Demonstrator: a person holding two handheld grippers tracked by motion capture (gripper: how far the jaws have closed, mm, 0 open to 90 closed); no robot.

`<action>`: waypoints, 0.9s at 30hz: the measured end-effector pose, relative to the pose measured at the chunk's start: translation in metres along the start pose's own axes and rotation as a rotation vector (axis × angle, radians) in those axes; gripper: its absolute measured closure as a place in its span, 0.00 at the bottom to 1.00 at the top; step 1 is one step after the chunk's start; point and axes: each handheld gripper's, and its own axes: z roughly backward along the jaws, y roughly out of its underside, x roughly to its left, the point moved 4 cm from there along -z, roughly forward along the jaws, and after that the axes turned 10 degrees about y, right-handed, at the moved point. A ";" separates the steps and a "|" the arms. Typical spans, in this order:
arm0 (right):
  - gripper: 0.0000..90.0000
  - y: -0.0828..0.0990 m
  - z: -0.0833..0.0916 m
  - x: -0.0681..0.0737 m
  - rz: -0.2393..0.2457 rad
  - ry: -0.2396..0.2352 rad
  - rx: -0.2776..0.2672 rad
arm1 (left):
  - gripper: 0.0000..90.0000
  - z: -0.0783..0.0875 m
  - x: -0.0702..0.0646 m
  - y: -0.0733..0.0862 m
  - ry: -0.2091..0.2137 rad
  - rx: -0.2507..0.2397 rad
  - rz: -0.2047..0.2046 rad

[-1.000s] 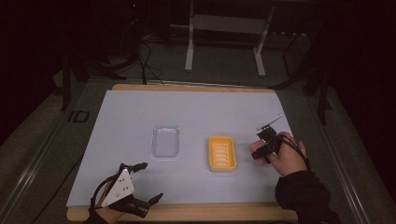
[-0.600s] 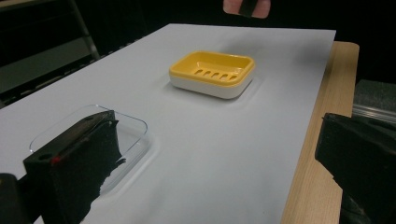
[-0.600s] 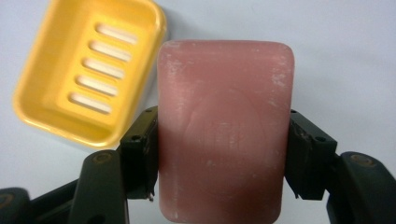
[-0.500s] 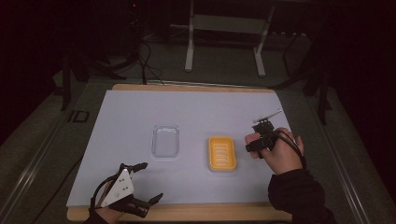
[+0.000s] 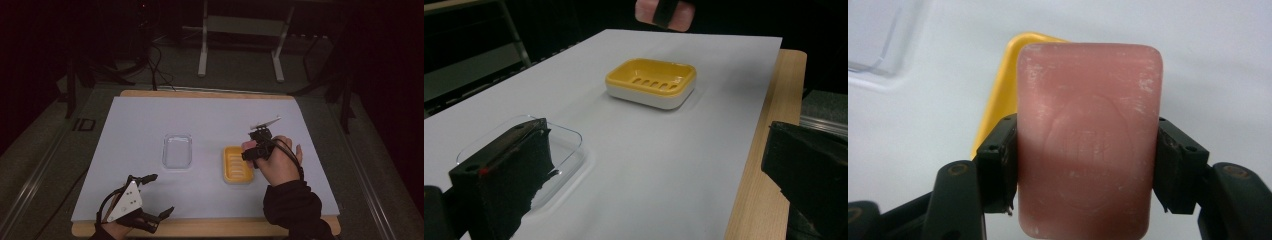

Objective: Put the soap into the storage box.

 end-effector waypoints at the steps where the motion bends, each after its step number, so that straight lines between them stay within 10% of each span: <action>1: 0.42 -0.001 -0.001 0.003 -0.004 -0.004 0.003 | 0.01 0.000 0.000 0.000 -0.001 0.001 -0.001; 27: 0.42 0.010 -0.069 0.039 -0.116 -0.012 0.095 | 0.01 0.001 -0.001 -0.001 0.004 -0.003 -0.004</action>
